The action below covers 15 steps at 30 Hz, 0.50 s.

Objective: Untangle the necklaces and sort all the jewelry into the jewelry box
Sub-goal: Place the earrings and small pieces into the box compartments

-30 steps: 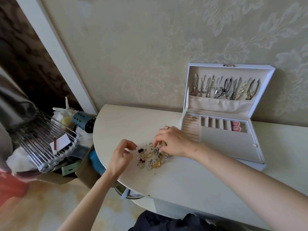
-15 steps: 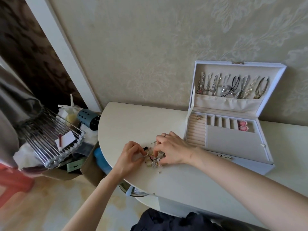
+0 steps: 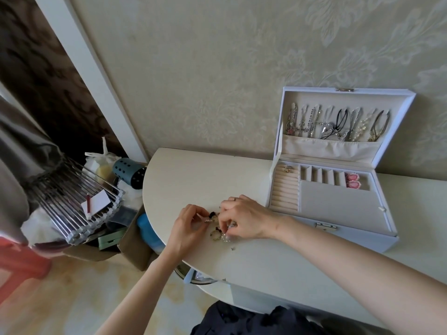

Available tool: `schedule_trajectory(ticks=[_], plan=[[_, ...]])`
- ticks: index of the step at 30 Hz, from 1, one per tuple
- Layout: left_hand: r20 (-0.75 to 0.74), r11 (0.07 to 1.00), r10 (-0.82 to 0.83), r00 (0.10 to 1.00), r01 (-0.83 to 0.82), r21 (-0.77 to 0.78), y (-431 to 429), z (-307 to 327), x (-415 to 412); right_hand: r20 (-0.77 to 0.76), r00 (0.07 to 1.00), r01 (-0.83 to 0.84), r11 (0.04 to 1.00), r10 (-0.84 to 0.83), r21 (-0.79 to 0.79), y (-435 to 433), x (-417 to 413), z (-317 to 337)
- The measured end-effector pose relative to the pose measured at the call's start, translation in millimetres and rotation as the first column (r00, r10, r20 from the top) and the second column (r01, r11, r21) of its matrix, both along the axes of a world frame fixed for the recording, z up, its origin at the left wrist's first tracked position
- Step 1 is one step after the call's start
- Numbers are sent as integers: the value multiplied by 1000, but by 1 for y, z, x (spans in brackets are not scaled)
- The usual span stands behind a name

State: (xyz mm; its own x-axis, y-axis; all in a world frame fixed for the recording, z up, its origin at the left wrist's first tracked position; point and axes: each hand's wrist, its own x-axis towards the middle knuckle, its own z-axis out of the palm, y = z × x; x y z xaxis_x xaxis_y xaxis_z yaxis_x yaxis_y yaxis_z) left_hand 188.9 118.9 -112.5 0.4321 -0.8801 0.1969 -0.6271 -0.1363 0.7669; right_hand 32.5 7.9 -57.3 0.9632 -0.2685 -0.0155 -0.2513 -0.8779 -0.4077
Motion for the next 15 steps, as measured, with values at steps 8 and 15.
schedule_trajectory(ticks=[8, 15], plan=[[43, 986, -27, 999, 34, -166, -18, 15, -29, 127, 858, 228, 590, -498, 775, -32, -15, 36], [43, 958, -178, 983, 183, -223, -66, 37, -76, 136, 737, 307, 507, -662, 806, -62, -44, 34]])
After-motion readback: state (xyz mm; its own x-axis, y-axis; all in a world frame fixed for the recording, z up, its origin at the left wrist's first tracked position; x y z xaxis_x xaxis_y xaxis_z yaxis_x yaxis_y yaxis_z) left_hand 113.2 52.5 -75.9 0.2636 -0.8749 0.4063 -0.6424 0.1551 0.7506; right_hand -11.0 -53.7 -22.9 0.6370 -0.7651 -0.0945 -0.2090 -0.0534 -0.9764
